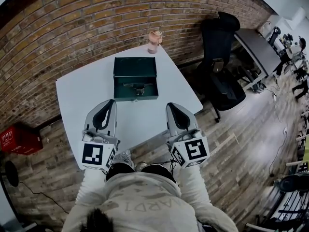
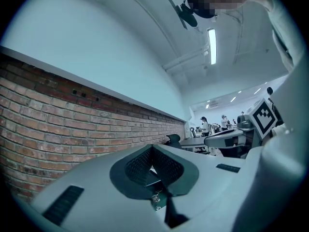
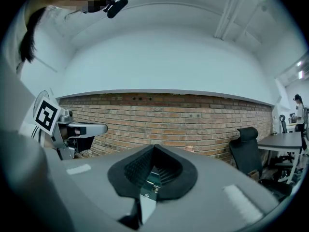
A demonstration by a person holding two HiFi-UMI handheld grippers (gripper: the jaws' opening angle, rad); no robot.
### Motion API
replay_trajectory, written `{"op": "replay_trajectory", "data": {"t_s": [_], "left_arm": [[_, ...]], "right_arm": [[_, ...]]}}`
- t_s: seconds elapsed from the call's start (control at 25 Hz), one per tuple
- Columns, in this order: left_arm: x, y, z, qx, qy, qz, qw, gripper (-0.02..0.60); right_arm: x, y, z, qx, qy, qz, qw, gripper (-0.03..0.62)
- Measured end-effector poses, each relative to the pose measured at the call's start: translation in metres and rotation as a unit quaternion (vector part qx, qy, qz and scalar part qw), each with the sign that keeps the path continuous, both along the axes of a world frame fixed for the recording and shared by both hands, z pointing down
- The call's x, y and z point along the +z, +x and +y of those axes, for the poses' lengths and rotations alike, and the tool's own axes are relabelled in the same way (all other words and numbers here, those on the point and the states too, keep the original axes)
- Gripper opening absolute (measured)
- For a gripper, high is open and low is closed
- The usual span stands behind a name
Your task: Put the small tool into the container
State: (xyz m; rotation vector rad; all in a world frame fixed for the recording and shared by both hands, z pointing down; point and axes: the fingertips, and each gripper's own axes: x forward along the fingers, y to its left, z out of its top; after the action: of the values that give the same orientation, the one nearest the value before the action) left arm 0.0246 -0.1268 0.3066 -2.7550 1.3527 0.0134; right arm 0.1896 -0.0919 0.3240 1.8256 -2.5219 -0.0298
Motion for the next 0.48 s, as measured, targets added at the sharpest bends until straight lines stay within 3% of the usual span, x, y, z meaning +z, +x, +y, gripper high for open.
{"op": "replay_trajectory", "data": {"t_s": [0.48], "left_arm": [[-0.002, -0.016, 0.014, -0.002, 0.006, 0.008, 0.9999, 0.006]], "right_arm": [[-0.007, -0.016, 0.012, -0.001, 0.012, -0.005, 1.000, 0.011]]}}
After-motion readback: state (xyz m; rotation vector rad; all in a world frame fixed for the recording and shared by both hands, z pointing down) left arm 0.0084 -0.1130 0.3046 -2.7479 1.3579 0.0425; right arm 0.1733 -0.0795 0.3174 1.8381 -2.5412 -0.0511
